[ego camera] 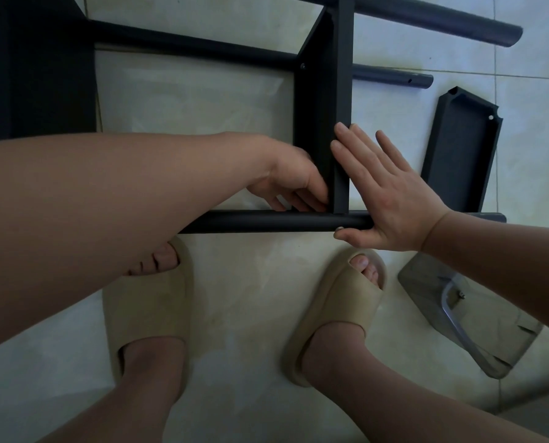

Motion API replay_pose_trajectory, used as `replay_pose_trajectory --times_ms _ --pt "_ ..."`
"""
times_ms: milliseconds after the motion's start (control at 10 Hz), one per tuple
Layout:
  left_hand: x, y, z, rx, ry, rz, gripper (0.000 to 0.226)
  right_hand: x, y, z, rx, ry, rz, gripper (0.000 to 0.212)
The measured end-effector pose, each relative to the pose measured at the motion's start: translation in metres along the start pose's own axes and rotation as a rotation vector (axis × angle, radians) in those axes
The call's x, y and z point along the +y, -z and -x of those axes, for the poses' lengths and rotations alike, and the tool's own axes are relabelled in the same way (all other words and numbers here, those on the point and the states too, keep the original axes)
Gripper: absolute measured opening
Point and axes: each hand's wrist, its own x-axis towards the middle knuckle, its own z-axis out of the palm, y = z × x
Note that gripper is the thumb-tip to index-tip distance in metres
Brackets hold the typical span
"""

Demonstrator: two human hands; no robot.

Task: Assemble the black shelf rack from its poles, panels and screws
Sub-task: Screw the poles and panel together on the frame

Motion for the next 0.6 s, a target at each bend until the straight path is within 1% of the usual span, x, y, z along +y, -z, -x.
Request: replay_pose_trajectory --times_ms 100,200,400,600 --pt "0.0002 -0.0005 0.0021 0.034 -0.024 -0.019 0.017 -0.0001 0.0005 0.0001 0.001 -0.001 -0.005 0.105" --pt "0.0017 0.0005 0.0051 0.068 -0.039 -0.051 0.016 -0.0005 0.0004 -0.0002 0.000 -0.001 -0.005 0.106" --pt "0.0082 0.0034 0.0098 0.060 -0.042 -0.126 0.027 -0.0004 0.0005 -0.0003 0.000 -0.001 -0.004 0.106" --pt "0.0069 -0.0019 0.0071 0.112 -0.084 -0.133 0.033 0.0000 0.0003 -0.0004 -0.003 -0.004 -0.002 0.106"
